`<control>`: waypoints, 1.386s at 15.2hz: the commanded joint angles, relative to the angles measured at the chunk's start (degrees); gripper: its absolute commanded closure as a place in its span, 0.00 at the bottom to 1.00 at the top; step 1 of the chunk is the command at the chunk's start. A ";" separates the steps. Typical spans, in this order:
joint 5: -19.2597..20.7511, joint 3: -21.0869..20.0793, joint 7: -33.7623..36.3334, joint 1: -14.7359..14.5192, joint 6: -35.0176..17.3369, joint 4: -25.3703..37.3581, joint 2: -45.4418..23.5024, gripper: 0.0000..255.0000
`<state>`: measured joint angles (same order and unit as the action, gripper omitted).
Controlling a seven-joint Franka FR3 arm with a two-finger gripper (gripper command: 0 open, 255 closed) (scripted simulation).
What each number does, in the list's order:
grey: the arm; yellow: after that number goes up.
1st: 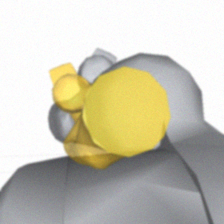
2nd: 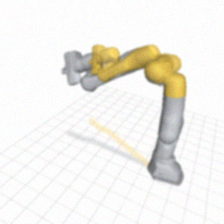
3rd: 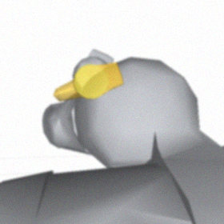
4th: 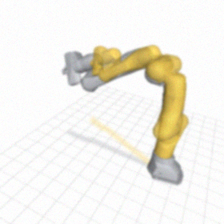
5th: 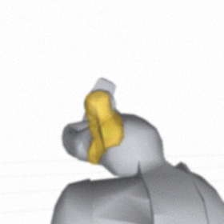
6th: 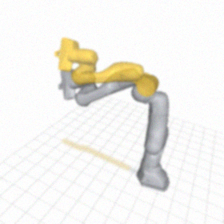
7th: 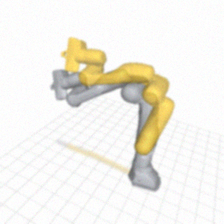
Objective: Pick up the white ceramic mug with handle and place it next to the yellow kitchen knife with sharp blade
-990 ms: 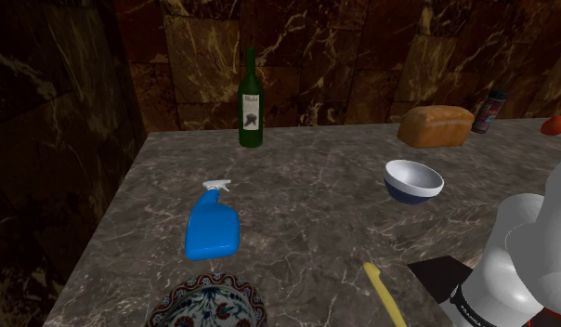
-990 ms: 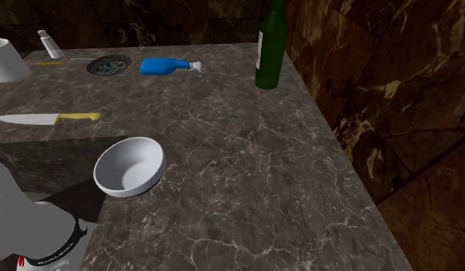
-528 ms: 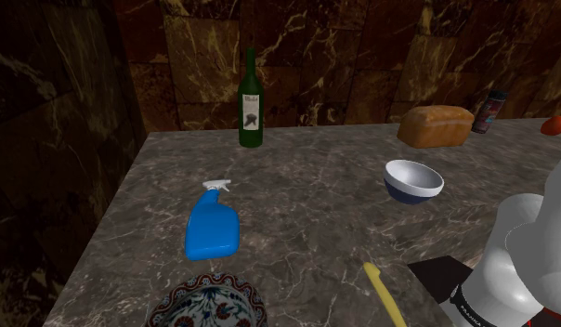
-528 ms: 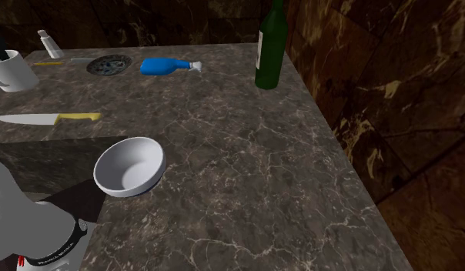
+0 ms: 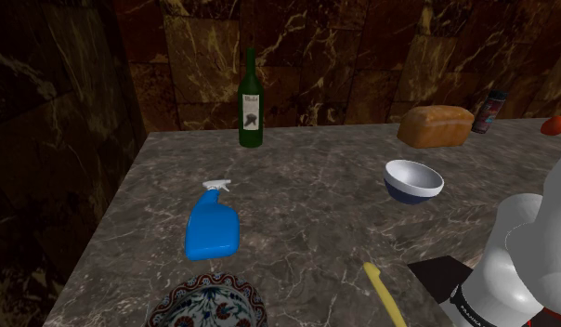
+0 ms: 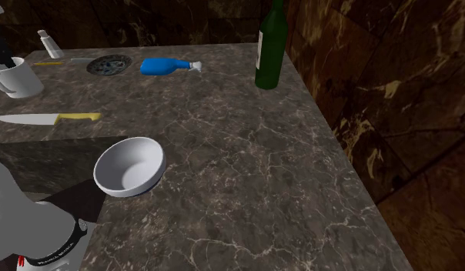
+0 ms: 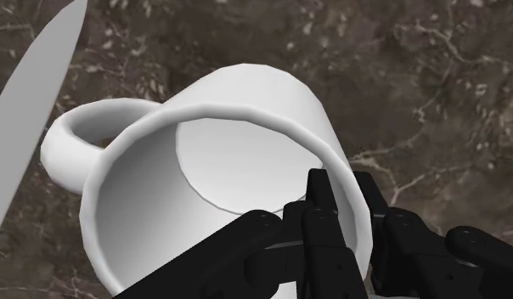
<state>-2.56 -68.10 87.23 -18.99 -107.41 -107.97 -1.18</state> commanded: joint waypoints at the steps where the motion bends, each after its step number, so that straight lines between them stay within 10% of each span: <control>1: 0.00 0.00 0.00 0.00 -0.05 -0.03 0.00 1.00; 3: 0.00 0.00 0.00 0.00 -0.05 -0.03 0.00 1.00; 4: 0.01 0.00 0.01 0.00 -0.05 -0.02 -0.01 0.00; 21: -0.57 0.23 -0.41 0.39 7.23 6.95 0.70 0.00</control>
